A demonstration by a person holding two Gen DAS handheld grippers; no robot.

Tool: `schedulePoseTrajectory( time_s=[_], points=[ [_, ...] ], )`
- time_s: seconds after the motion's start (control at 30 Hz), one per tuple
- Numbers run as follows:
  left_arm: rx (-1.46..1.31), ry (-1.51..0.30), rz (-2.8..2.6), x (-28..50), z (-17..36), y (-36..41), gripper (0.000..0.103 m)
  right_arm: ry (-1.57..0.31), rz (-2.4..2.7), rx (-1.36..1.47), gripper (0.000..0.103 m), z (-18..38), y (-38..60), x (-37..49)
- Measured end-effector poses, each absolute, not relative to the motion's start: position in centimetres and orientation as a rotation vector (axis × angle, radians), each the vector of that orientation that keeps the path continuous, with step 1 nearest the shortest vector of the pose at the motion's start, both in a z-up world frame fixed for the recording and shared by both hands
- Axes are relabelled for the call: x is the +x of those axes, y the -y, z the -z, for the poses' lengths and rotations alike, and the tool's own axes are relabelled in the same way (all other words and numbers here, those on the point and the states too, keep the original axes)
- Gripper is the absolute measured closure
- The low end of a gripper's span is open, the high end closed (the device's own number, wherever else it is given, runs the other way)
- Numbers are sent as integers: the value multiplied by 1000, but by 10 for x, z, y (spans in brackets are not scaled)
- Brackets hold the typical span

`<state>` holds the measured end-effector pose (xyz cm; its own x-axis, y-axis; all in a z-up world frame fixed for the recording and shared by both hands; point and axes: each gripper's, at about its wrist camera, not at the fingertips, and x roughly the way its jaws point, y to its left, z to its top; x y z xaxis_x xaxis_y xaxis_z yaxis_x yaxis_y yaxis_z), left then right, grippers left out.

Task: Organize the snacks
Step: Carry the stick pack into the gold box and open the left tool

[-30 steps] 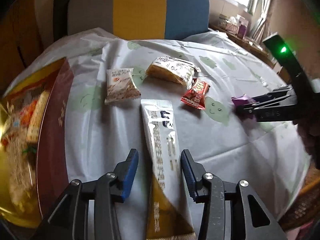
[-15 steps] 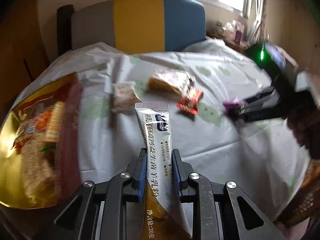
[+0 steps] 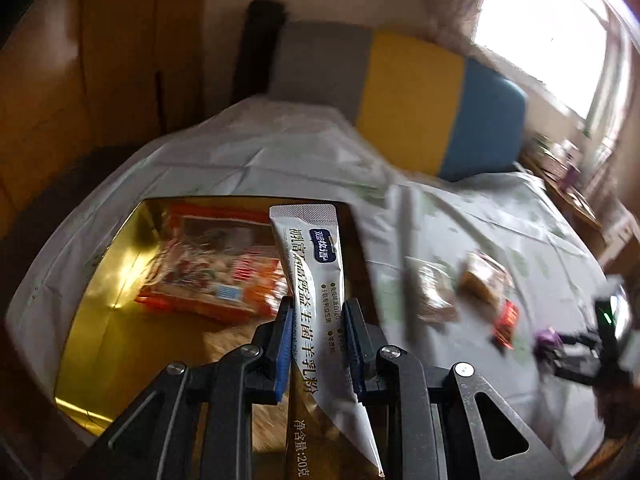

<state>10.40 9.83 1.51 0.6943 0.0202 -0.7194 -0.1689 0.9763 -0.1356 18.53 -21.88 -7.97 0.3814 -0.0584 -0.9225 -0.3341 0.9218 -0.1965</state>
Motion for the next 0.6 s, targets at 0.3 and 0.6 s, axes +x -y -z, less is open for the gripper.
schedulePoseTrajectory(
  time_s=[0.3,0.6],
  points=[
    [-164,-842,-147,153,16,-122,69,-1173,-184,-383,62,77,221,186],
    [-180,-792,-147,110,11,-109,65,-1173,-186,-389,62,77,221,186]
  ],
)
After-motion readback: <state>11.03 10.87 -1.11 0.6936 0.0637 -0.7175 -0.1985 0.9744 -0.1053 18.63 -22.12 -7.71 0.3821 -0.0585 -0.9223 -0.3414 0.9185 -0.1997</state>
